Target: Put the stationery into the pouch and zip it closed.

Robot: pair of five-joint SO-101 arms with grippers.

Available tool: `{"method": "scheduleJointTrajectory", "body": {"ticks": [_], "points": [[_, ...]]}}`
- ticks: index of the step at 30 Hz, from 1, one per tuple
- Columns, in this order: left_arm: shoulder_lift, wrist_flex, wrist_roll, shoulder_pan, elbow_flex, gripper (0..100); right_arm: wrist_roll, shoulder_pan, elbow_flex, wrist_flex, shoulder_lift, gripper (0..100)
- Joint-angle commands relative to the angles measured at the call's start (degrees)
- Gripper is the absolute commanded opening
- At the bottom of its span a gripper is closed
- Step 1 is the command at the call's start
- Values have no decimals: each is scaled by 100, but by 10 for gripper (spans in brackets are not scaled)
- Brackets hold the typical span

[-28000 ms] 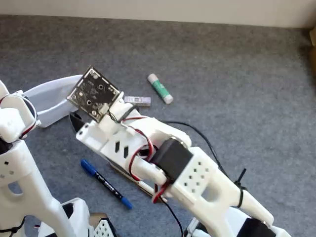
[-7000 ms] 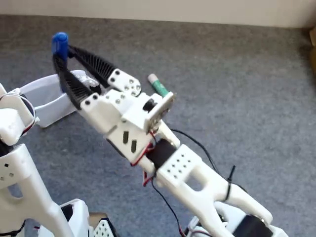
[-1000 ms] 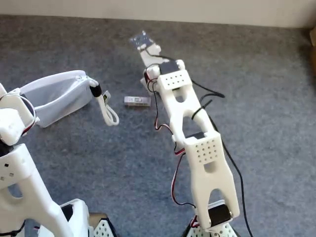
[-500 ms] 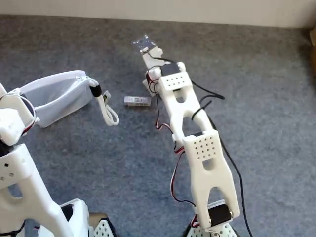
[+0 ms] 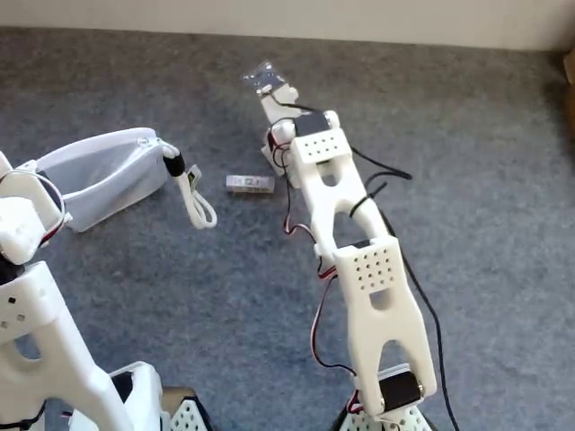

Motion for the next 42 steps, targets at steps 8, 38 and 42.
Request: {"method": "scheduleJointTrajectory", "body": {"ticks": [8, 38, 42], "points": [[110, 9, 44, -66, 224, 7, 35, -541, -2193, 2220, -295, 4], [75, -123, 35, -66, 382, 7, -659, -1007, -4347, 3099, -1411, 4], [75, -123, 35, -66, 382, 7, -677, -1007, -4347, 3099, -1552, 4]]}}
